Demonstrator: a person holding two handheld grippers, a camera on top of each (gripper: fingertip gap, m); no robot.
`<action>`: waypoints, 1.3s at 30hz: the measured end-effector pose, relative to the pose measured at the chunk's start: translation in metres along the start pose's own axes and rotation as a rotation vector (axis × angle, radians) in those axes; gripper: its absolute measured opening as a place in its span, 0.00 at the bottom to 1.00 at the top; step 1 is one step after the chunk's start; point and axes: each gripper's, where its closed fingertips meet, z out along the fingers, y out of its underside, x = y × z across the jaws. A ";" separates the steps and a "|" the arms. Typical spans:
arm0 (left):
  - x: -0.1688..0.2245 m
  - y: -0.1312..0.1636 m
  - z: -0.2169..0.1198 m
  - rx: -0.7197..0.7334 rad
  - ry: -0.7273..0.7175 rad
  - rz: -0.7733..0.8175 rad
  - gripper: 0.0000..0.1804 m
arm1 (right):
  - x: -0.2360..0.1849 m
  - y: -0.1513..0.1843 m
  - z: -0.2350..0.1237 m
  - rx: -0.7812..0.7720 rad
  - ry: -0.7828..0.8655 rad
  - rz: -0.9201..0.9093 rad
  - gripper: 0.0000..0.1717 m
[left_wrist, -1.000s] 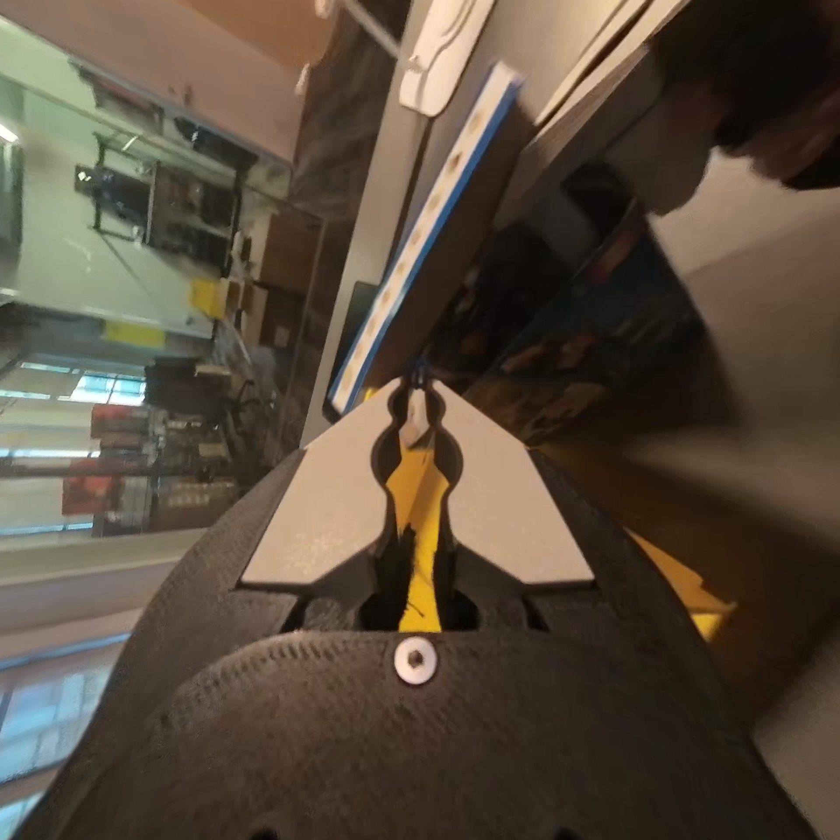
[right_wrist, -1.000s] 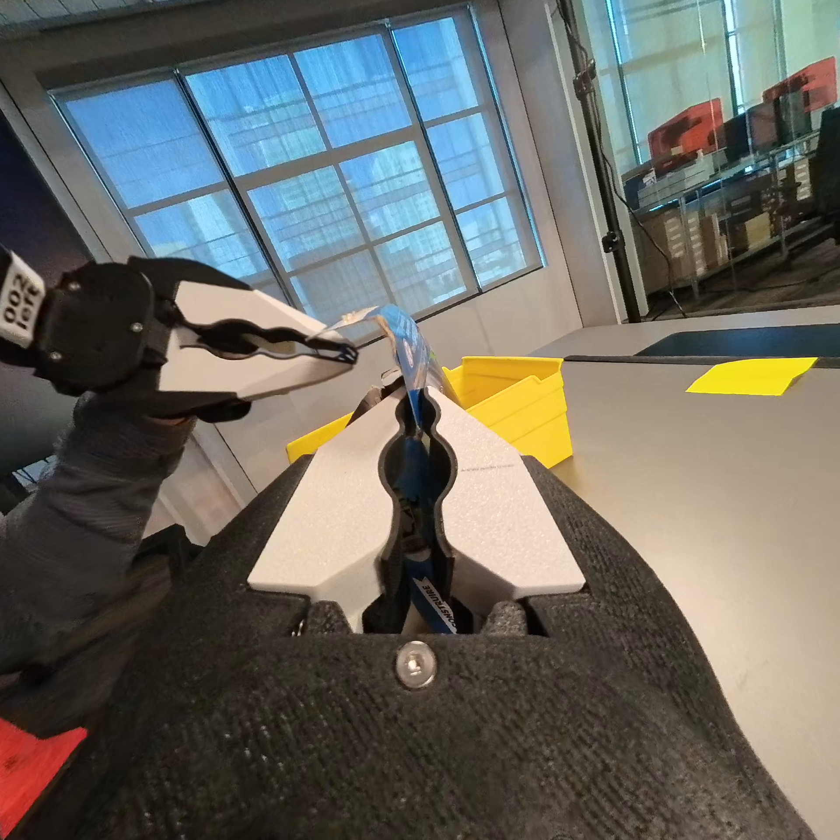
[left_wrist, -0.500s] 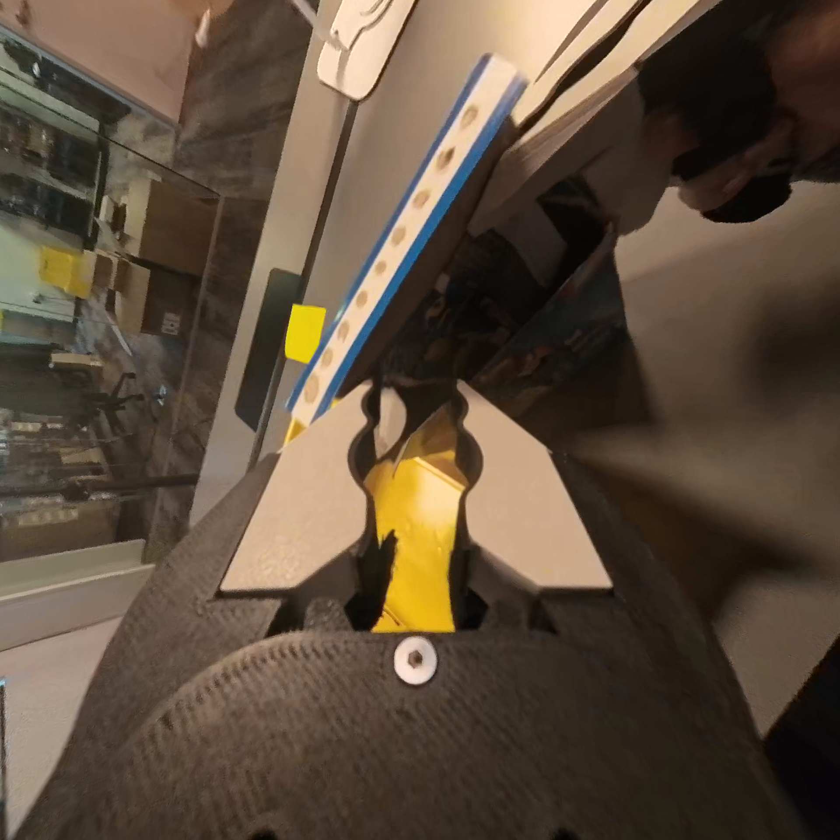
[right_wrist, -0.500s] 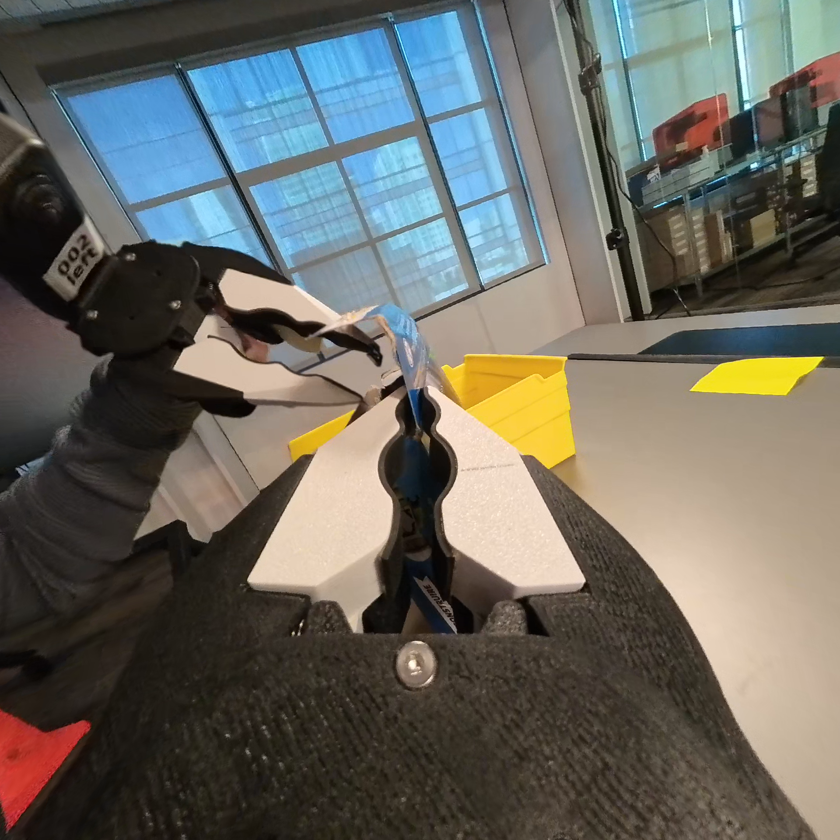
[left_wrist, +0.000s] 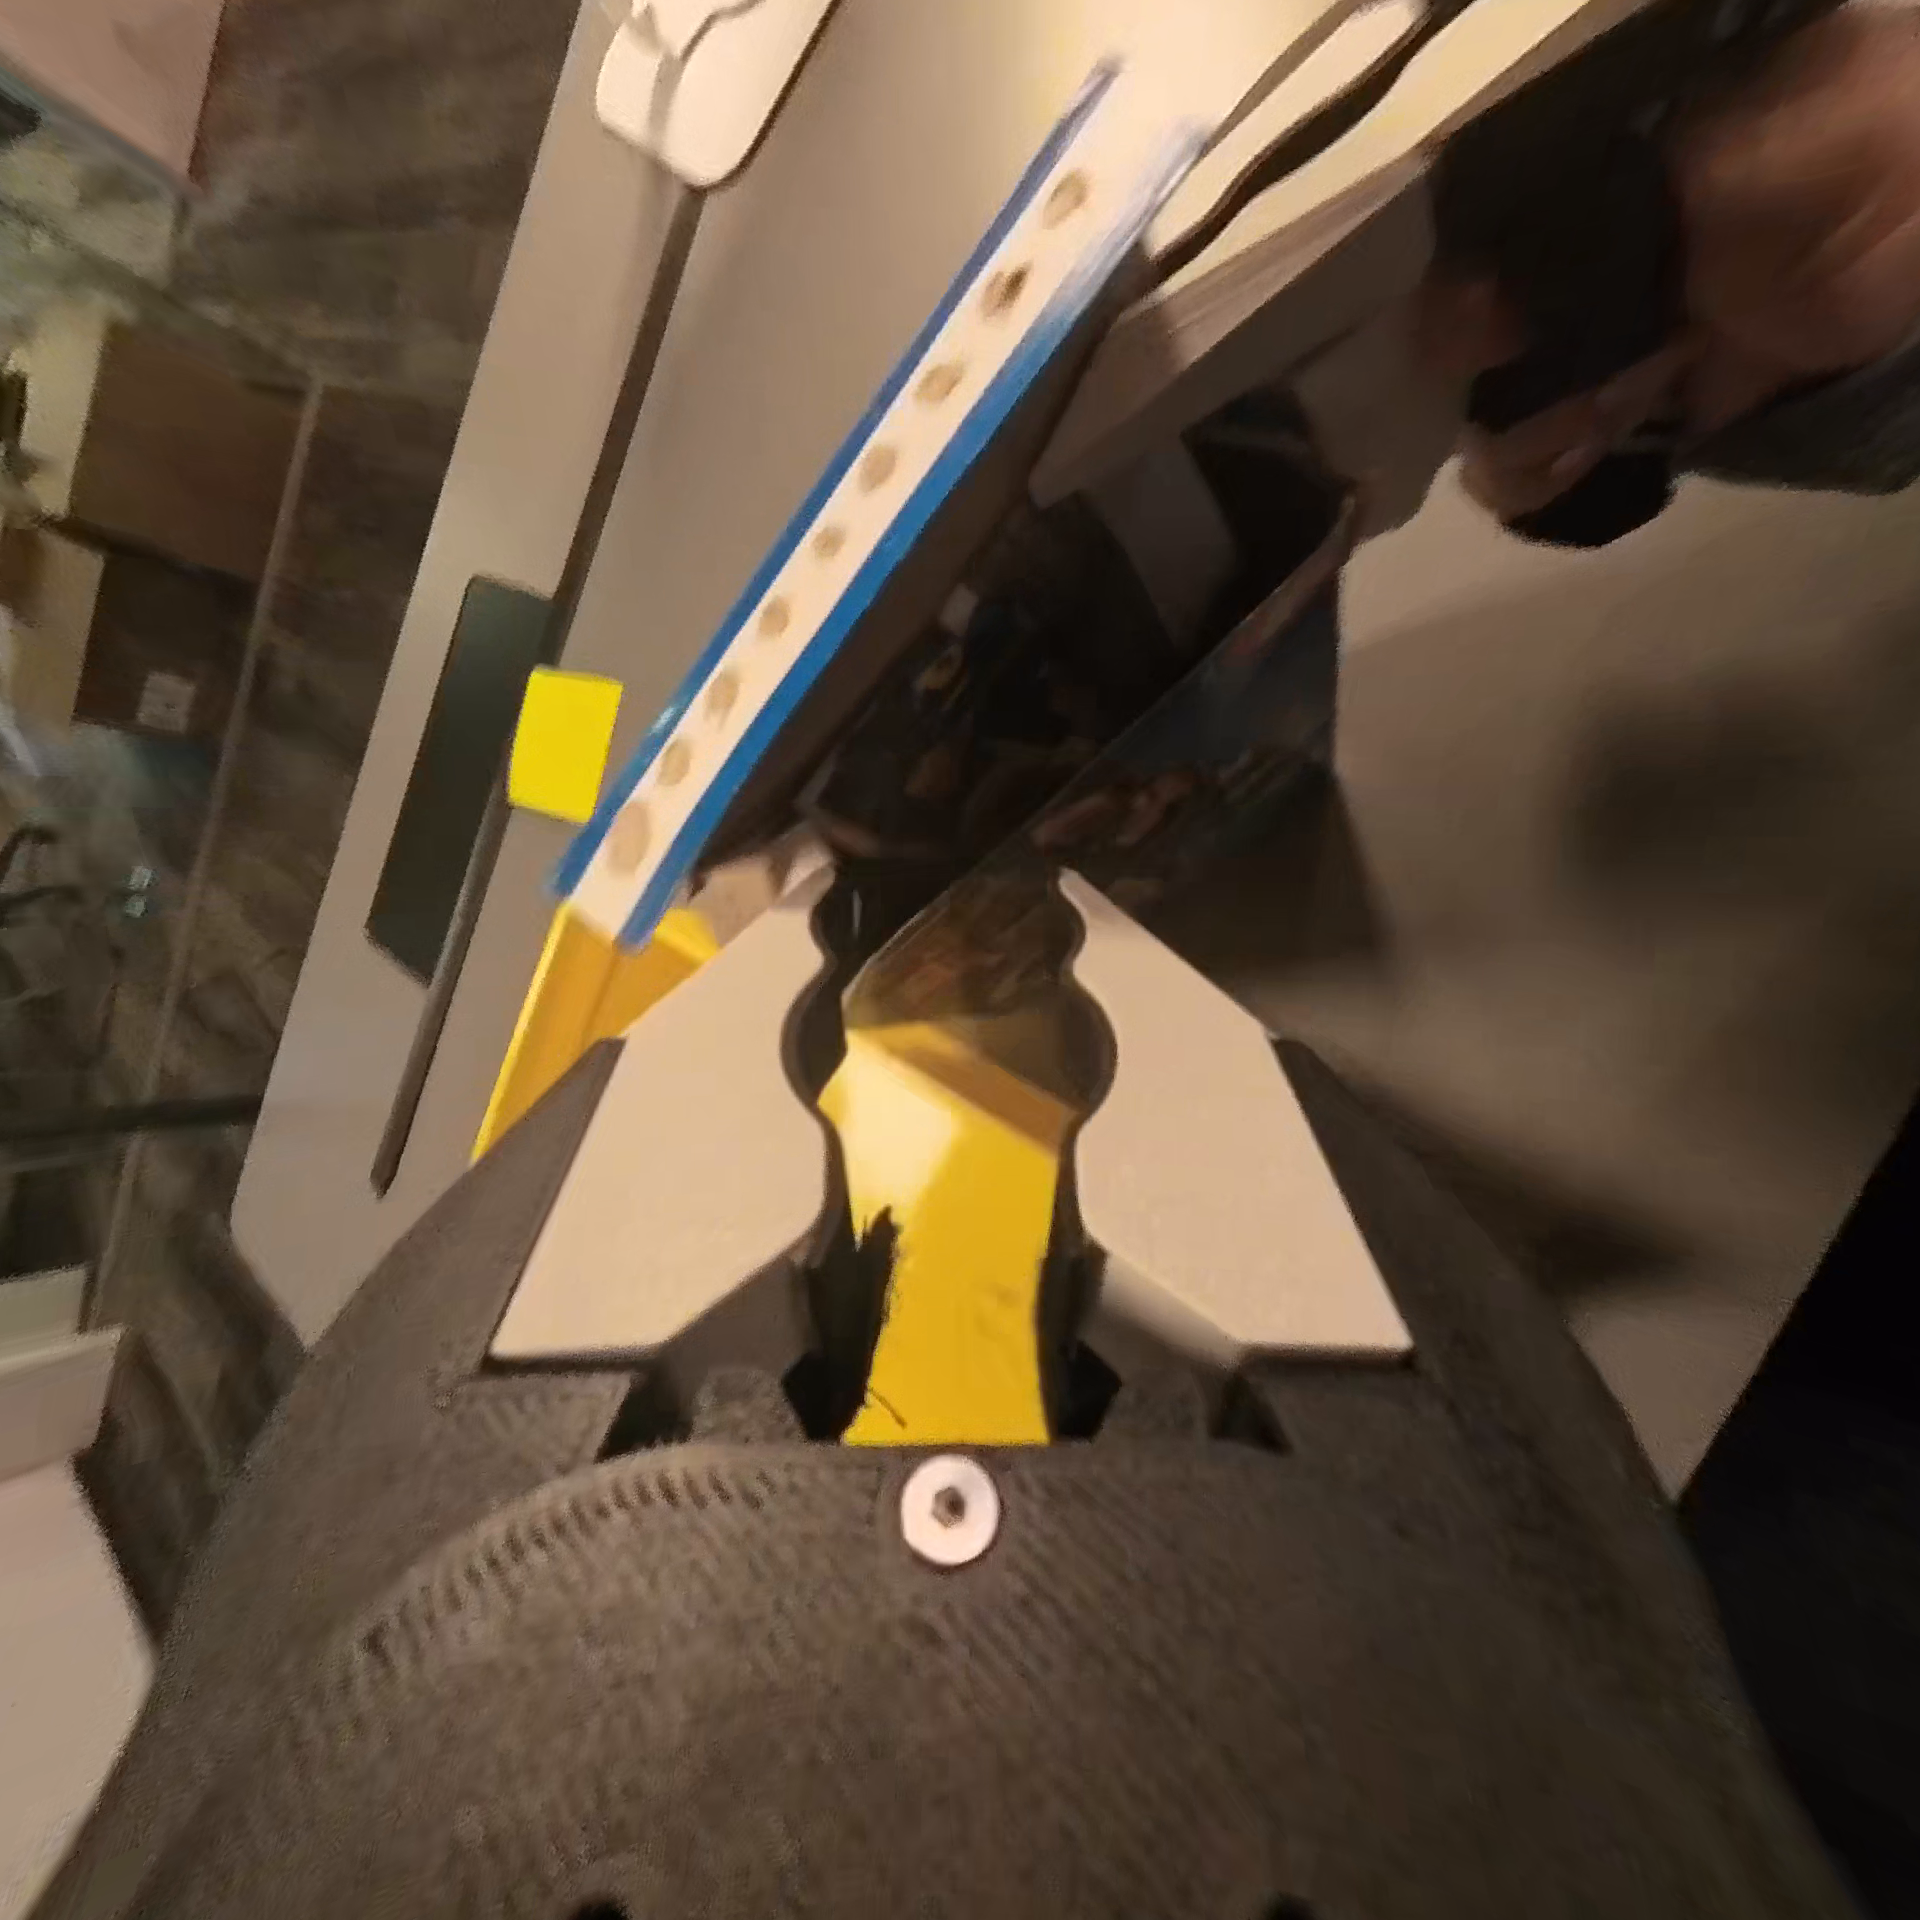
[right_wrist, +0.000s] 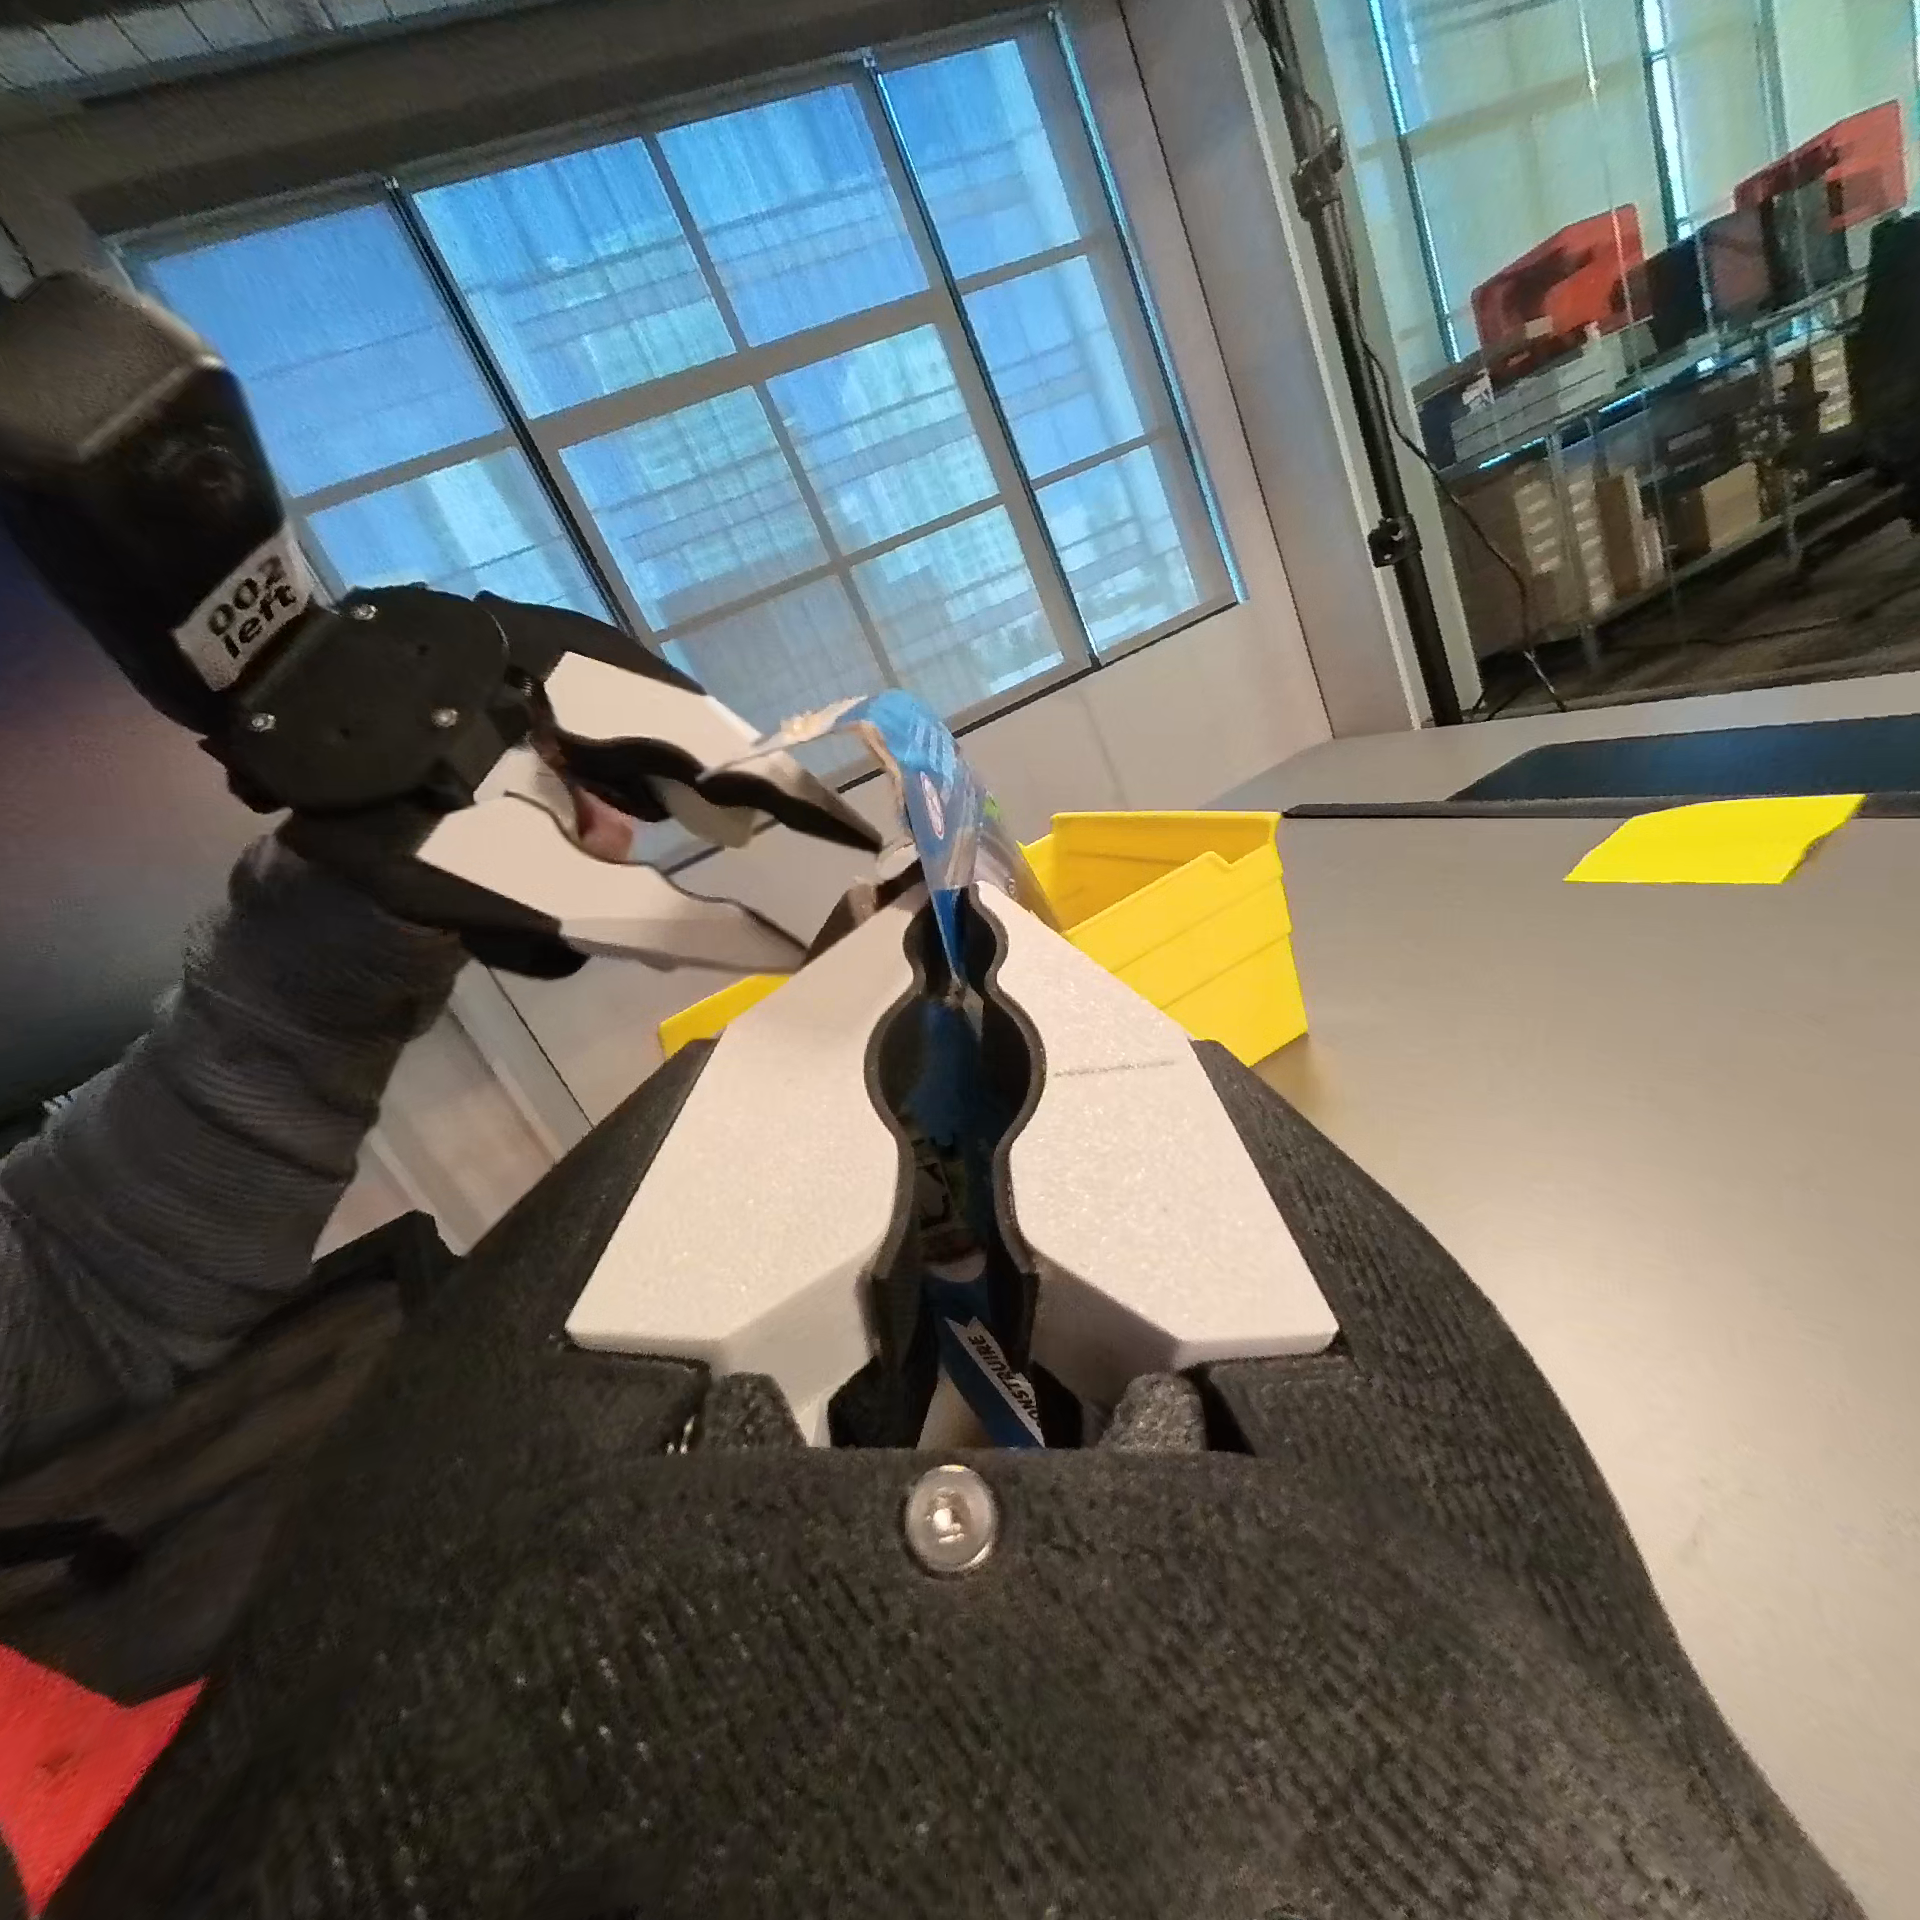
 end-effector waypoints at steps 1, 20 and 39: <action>-0.009 0.009 -0.004 -0.037 -0.040 -0.024 0.19 | -0.001 0.000 0.000 -0.001 -0.001 -0.003 0.00; -0.024 0.270 -0.012 -1.035 -0.261 -0.460 0.00 | -0.006 0.002 0.001 -0.017 -0.011 -0.013 0.00; -0.033 0.274 0.031 -0.781 -0.290 -0.467 0.00 | -0.005 0.002 0.001 -0.015 -0.009 -0.009 0.00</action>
